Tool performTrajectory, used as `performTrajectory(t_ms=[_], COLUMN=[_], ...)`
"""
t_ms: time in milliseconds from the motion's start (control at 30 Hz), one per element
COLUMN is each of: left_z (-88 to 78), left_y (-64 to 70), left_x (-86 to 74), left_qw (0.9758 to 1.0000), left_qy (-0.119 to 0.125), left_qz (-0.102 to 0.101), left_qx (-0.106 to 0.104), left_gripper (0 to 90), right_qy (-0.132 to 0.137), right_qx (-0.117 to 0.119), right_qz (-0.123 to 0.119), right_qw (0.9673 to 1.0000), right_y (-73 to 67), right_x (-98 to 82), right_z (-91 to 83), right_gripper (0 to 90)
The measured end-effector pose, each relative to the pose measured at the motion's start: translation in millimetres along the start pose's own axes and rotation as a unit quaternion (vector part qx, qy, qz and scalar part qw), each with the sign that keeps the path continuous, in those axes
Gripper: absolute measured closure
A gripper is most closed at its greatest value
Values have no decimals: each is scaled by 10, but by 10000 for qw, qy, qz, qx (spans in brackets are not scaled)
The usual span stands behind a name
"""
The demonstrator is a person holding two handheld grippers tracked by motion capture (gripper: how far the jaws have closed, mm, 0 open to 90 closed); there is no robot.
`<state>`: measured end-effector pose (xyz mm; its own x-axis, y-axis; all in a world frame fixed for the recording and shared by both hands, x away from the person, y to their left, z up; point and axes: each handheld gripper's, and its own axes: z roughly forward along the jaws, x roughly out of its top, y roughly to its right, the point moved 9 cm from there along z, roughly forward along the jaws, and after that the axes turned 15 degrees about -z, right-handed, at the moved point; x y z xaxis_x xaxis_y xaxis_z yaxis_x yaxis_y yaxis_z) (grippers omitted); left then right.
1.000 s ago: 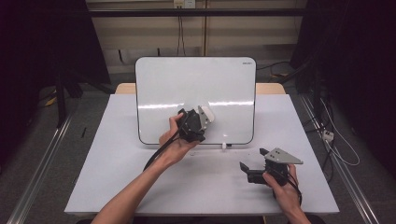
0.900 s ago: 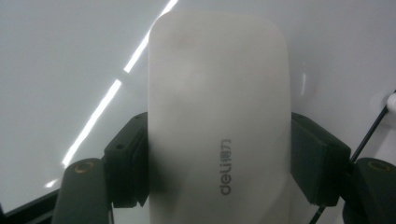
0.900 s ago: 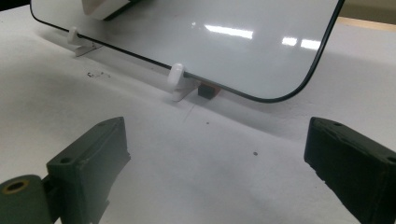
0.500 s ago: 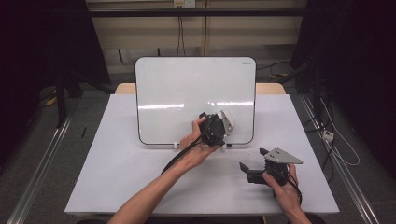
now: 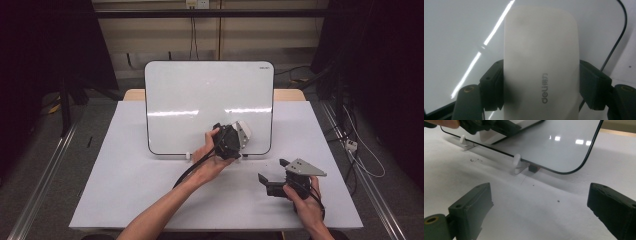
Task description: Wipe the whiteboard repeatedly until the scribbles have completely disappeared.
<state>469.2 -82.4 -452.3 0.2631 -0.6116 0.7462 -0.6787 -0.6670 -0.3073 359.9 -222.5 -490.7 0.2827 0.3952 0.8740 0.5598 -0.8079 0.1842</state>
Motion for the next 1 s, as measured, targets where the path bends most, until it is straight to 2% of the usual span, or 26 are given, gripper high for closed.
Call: performTrajectory(t_ms=[267,533,633,733,900,1000], left_z=[-137,-262,-288,-306,-337,-357], left_y=[-357,-639,-694,-717,-758,-787], left_x=[-117,-258,-291,-309,-339,-364], left_qw=[9992,9983,9976,9979,9961,9955], left_qy=[46,52,98,95,119,114], left_qz=[-396,-567,-678,-640,-868,-928], left_qx=[58,134,91,55,-91,-130], left_gripper=[302,302,302,303,304,304], right_qy=[-8,-19,-13,-24,-13,-12], right_qx=[-8,-11,-6,-14,-29,-25], right_qz=[-4,6,-10,1,-1,-18], right_qw=[10000,10000,10000,10000,10000,10000], right_y=[-11,-11,-16,-15,-7,-12], right_x=[12,8,10,3,1,-1], right_z=[12,22,22,16,-4,-5], right_gripper=[58,58,57,58,58,58])
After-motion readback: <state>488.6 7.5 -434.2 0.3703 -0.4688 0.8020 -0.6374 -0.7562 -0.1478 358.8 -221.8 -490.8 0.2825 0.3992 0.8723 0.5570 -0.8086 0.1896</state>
